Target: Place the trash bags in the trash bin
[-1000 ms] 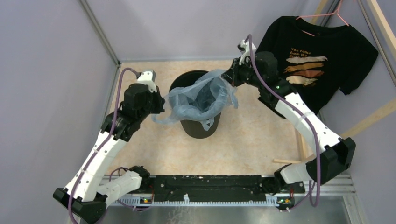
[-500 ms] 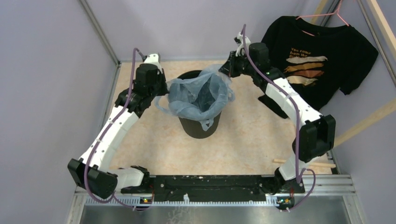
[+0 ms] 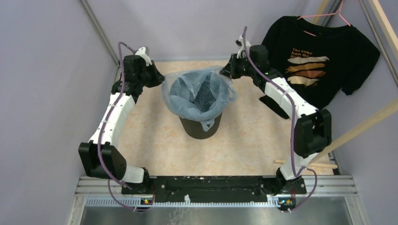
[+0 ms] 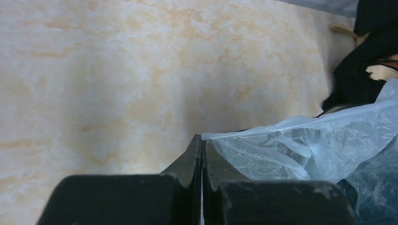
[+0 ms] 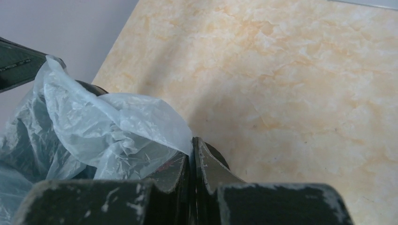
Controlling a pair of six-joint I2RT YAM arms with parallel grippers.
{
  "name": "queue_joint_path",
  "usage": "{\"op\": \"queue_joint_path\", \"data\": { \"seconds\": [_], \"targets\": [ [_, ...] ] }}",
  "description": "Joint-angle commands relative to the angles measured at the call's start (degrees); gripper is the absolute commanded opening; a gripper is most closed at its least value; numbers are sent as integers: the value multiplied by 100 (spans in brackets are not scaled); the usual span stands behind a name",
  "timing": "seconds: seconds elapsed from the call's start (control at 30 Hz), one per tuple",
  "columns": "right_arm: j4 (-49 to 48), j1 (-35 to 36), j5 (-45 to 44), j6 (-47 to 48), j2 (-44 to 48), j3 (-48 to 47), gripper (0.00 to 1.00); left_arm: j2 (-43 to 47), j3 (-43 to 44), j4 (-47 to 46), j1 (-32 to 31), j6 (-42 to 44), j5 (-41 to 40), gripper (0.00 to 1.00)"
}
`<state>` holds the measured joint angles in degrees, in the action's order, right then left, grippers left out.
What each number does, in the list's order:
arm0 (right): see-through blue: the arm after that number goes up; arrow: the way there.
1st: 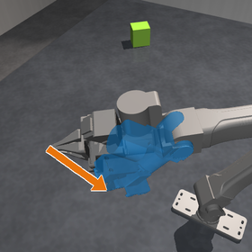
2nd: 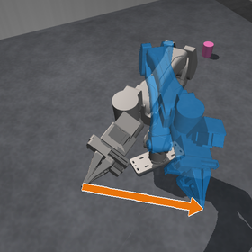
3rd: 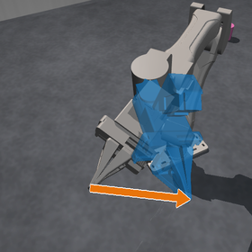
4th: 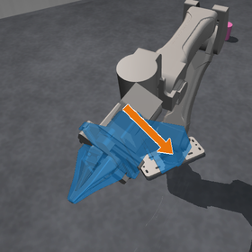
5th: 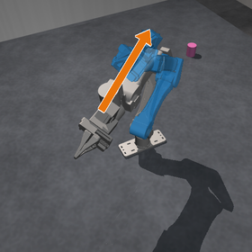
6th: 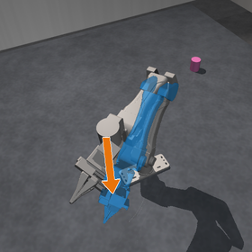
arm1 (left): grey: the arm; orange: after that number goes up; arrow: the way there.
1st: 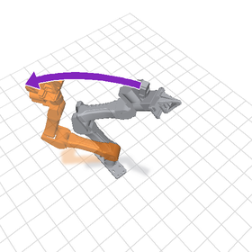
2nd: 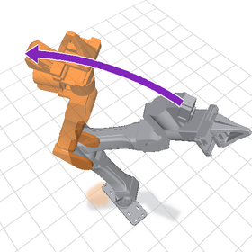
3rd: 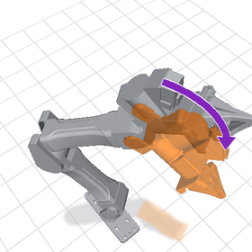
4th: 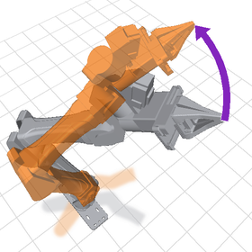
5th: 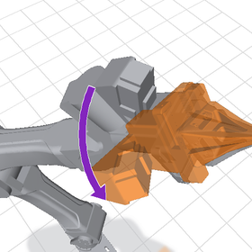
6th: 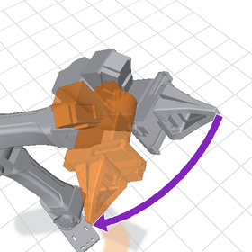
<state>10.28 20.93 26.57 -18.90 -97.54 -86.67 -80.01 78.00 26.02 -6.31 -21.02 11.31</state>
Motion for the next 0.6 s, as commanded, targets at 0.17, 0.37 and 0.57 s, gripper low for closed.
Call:
{"op": "queue_joint_path", "data": {
  "seconds": [0.17,0.37,0.57],
  "targets": [
    [-470,-112,335,-255,110,227,11,-140,-1224,-793,106,-415,849,0],
    [-553,-130,458,-477,-197,102,11,-178,-1539,-645,130,-344,943,0],
    [-878,-314,259,-496,-21,1015,10,-85,-1397,-532,130,-234,1004,0]
  ]
}}
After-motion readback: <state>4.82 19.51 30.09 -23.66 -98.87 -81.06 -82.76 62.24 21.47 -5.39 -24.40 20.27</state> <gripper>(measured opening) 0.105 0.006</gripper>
